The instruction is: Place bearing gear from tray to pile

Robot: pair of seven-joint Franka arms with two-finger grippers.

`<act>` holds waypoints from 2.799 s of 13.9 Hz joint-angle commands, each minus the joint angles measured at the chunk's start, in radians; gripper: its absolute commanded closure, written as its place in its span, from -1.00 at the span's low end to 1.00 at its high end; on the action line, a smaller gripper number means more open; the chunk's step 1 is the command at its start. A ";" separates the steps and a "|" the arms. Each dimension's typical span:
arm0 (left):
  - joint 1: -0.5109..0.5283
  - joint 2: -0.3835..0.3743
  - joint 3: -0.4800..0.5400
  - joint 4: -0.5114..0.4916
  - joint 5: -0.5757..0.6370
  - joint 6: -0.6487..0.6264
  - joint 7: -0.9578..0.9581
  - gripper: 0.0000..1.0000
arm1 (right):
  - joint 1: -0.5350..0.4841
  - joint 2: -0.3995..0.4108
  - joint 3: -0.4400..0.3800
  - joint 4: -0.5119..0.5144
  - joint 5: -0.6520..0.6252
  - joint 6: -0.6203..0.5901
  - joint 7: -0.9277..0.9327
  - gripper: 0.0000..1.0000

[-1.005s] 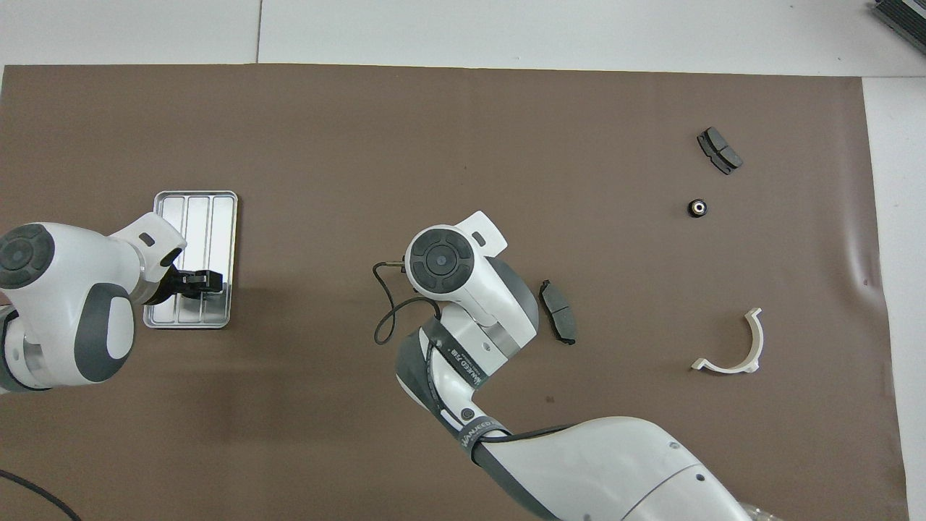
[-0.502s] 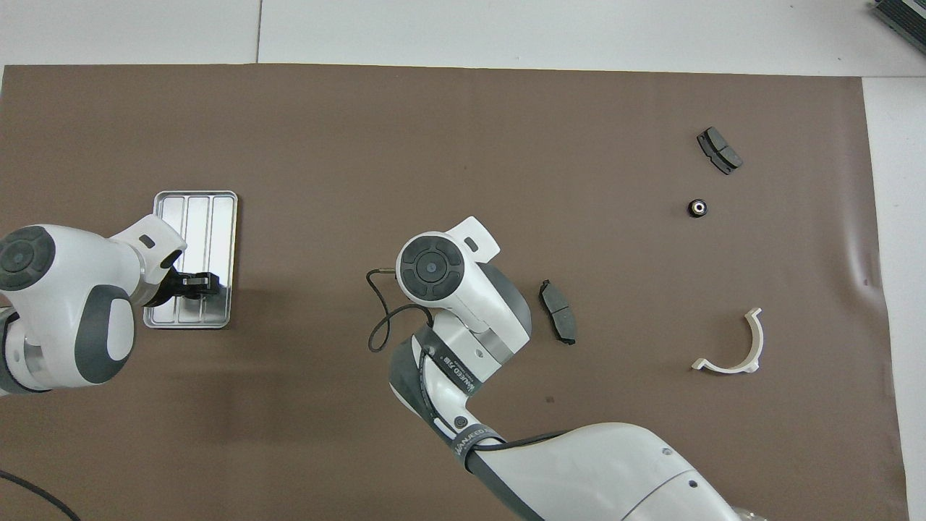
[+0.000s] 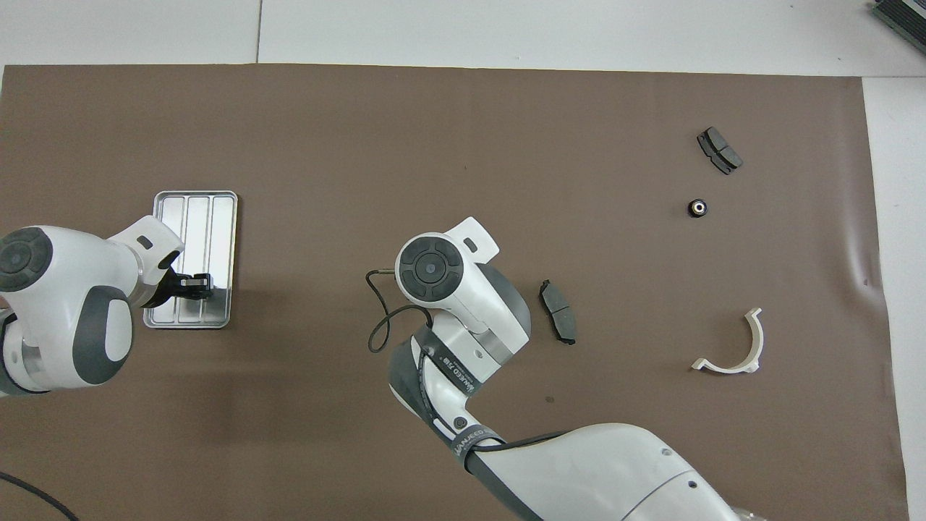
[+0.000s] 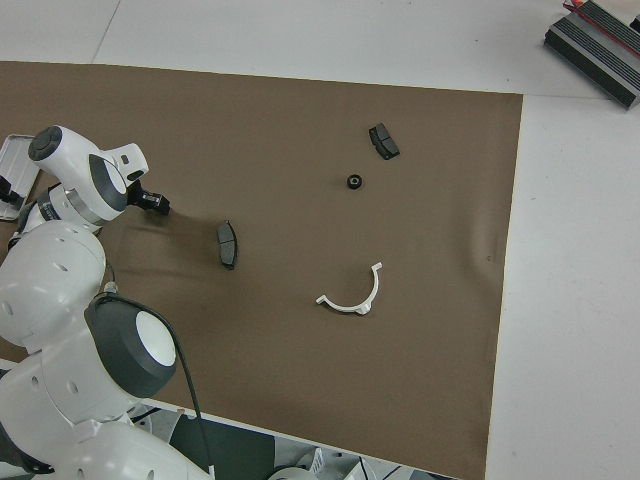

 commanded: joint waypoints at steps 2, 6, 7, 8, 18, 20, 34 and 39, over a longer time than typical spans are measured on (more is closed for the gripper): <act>0.005 -0.036 0.002 -0.038 0.002 0.021 -0.006 0.38 | 0.004 -0.002 0.000 -0.008 -0.020 0.002 0.030 -0.07; 0.005 -0.032 0.002 -0.024 0.002 0.021 -0.008 0.77 | 0.002 -0.004 -0.002 -0.007 -0.029 0.002 0.030 0.19; 0.005 -0.030 0.002 -0.015 0.002 0.017 -0.008 0.85 | 0.002 -0.004 -0.001 -0.007 -0.031 0.002 0.031 0.27; 0.003 -0.026 0.002 -0.003 0.002 0.009 -0.010 0.89 | 0.002 -0.004 0.000 -0.007 -0.031 0.002 0.031 0.45; -0.195 0.046 0.001 0.302 0.002 -0.237 -0.337 0.92 | -0.005 -0.012 -0.013 0.009 -0.032 -0.042 0.024 1.00; -0.259 0.046 0.001 0.302 0.004 -0.233 -0.436 0.92 | -0.055 -0.073 -0.017 -0.002 -0.040 -0.077 0.001 1.00; -0.692 0.324 0.001 0.597 0.019 -0.212 -0.874 0.93 | -0.560 -0.095 -0.011 -0.060 0.139 0.065 -0.628 1.00; -0.693 0.329 0.001 0.606 0.027 -0.194 -0.875 -0.66 | -0.576 -0.036 -0.013 -0.057 0.139 0.154 -0.633 1.00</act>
